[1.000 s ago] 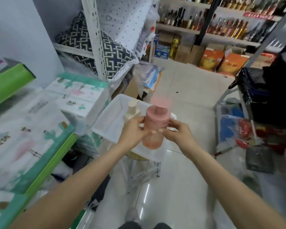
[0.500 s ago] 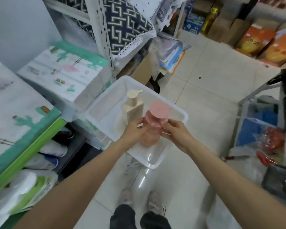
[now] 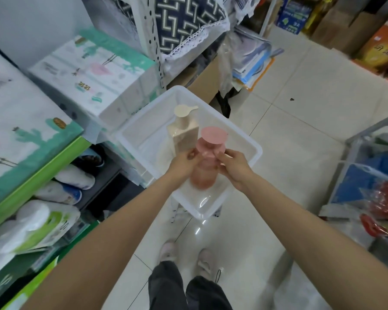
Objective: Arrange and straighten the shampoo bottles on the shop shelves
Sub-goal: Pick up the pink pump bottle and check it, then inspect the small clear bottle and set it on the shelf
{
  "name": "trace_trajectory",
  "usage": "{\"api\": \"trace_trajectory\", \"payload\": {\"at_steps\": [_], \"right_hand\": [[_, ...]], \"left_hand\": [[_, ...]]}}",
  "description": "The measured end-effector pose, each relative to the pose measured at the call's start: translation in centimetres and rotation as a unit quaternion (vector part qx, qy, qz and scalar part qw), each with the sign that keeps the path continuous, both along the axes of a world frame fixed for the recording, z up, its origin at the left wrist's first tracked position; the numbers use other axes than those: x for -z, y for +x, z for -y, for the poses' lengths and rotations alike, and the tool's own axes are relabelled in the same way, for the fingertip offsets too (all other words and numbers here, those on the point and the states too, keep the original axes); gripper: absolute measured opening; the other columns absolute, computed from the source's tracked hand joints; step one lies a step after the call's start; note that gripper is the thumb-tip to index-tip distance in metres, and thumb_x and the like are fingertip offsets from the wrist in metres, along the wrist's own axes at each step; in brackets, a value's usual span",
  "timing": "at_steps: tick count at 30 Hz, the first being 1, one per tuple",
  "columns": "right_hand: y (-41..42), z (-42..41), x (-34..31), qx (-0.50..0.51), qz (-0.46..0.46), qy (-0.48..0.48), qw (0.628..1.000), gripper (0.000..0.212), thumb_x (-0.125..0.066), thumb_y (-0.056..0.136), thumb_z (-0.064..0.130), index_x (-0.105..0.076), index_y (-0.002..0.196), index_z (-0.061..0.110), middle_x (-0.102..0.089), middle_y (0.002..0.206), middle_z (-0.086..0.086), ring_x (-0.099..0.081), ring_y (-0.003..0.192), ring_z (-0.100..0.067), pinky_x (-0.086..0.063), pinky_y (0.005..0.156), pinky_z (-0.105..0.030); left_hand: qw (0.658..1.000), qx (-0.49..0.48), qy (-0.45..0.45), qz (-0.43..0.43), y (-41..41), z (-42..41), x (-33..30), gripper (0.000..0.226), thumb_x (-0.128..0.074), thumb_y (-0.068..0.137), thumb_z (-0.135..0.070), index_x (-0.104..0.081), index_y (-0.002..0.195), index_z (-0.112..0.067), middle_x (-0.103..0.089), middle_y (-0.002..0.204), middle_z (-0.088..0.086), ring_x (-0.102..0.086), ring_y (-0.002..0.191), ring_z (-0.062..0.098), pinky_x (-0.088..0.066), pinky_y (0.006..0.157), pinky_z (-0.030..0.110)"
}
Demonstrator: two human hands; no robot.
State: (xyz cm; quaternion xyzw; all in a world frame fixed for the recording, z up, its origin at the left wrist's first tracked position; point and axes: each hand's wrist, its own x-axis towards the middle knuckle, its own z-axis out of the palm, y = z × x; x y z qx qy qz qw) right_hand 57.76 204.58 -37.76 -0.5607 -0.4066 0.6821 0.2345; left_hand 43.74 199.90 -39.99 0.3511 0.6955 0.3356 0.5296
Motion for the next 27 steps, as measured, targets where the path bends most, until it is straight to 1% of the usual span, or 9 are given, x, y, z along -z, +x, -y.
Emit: {"api": "trace_trajectory", "payload": {"at_steps": [3, 5, 7, 10, 14, 18, 21, 23, 27], "right_hand": [[0.6, 0.3, -0.3, -0.005, 0.016, 0.000, 1.000, 0.038, -0.056, 0.094, 0.019, -0.054, 0.124, -0.005, -0.063, 0.110, -0.017, -0.065, 0.092, -0.025, -0.056, 0.085, -0.037], [1.3, 0.7, -0.8, -0.028, 0.006, -0.004, 1.000, 0.032, -0.053, 0.096, 0.017, -0.056, 0.121, -0.003, -0.063, 0.108, -0.014, -0.065, 0.090, -0.024, -0.057, 0.079, -0.029], [2.1, 1.2, -1.5, -0.053, -0.005, -0.001, 0.999, 0.026, -0.052, 0.096, 0.016, -0.059, 0.118, 0.004, -0.064, 0.103, -0.010, -0.065, 0.088, -0.022, -0.056, 0.080, -0.027], [2.7, 2.2, -2.1, -0.073, -0.002, 0.013, 0.997, 0.018, -0.052, 0.095, 0.013, -0.060, 0.111, 0.018, -0.066, 0.097, -0.004, -0.063, 0.084, -0.017, -0.053, 0.080, -0.025], [3.1, 4.1, -1.9, -0.089, -0.004, 0.020, 0.996, 0.021, -0.053, 0.094, 0.010, -0.058, 0.104, 0.027, -0.069, 0.100, -0.004, -0.067, 0.088, -0.013, -0.054, 0.078, -0.023], [3.3, 5.9, -1.5, -0.086, -0.029, 0.015, 0.996, 0.028, -0.052, 0.094, 0.007, -0.055, 0.111, 0.029, -0.069, 0.105, -0.003, -0.068, 0.092, -0.012, -0.054, 0.071, -0.019], [3.3, 6.7, -1.4, -0.080, -0.029, 0.020, 0.996, 0.032, -0.050, 0.094, 0.002, -0.056, 0.102, 0.033, -0.068, 0.100, 0.002, -0.067, 0.089, -0.008, -0.052, 0.072, -0.018], [3.3, 7.2, -1.4, -0.078, -0.021, 0.024, 0.996, 0.031, -0.050, 0.093, 0.001, -0.056, 0.099, 0.032, -0.067, 0.104, 0.001, -0.065, 0.094, -0.010, -0.052, 0.076, -0.020], [3.4, 8.6, -1.3, -0.102, 0.031, 0.034, 0.994, 0.031, -0.049, 0.091, 0.005, -0.058, 0.119, 0.016, -0.066, 0.116, -0.002, -0.060, 0.109, -0.017, -0.051, 0.084, -0.029]], "left_hand": [[0.999, -0.035, -0.031, -0.003, 0.6, 0.0, -0.3, 0.076, -0.058, 0.065, -0.072, -0.050, 0.128, -0.029, -0.059, 0.124, -0.001, -0.059, 0.108, 0.025, -0.050, 0.093, 0.045], [0.998, -0.046, -0.038, 0.000, 0.8, 0.2, -0.2, 0.074, -0.057, 0.064, -0.072, -0.051, 0.125, -0.031, -0.060, 0.122, 0.000, -0.061, 0.105, 0.026, -0.052, 0.090, 0.046], [0.997, -0.060, -0.040, 0.001, 0.8, 0.5, -0.2, 0.068, -0.058, 0.067, -0.070, -0.053, 0.122, -0.031, -0.062, 0.120, 0.000, -0.062, 0.102, 0.025, -0.053, 0.088, 0.045], [0.996, -0.078, -0.037, 0.012, 1.0, 1.3, -0.5, 0.057, -0.062, 0.077, -0.059, -0.054, 0.123, -0.027, -0.063, 0.117, 0.003, -0.064, 0.098, 0.025, -0.055, 0.086, 0.045], [0.994, -0.102, -0.035, 0.028, 1.3, 3.5, -0.5, 0.039, -0.063, 0.087, -0.035, -0.053, 0.122, -0.022, -0.067, 0.104, 0.010, -0.067, 0.093, 0.029, -0.056, 0.082, 0.043], [0.989, -0.133, -0.036, 0.050, 1.8, 5.4, -0.2, 0.033, -0.061, 0.088, -0.016, -0.052, 0.119, -0.020, -0.068, 0.095, 0.013, -0.068, 0.093, 0.029, -0.057, 0.079, 0.039], [0.989, -0.142, -0.004, 0.040, 2.3, 6.2, -0.7, 0.029, -0.059, 0.089, -0.014, -0.051, 0.114, -0.026, -0.067, 0.089, 0.008, -0.067, 0.090, 0.025, -0.058, 0.076, 0.034], [0.989, -0.142, 0.016, 0.024, 2.6, 6.9, -0.8, 0.031, -0.060, 0.090, -0.016, -0.051, 0.118, -0.025, -0.067, 0.094, 0.006, -0.068, 0.090, 0.022, -0.057, 0.077, 0.033], [0.992, -0.123, 0.024, -0.019, 2.7, 8.8, -1.2, 0.031, -0.056, 0.092, -0.017, -0.051, 0.123, -0.013, -0.064, 0.104, 0.011, -0.066, 0.092, 0.023, -0.053, 0.071, 0.026]]}}
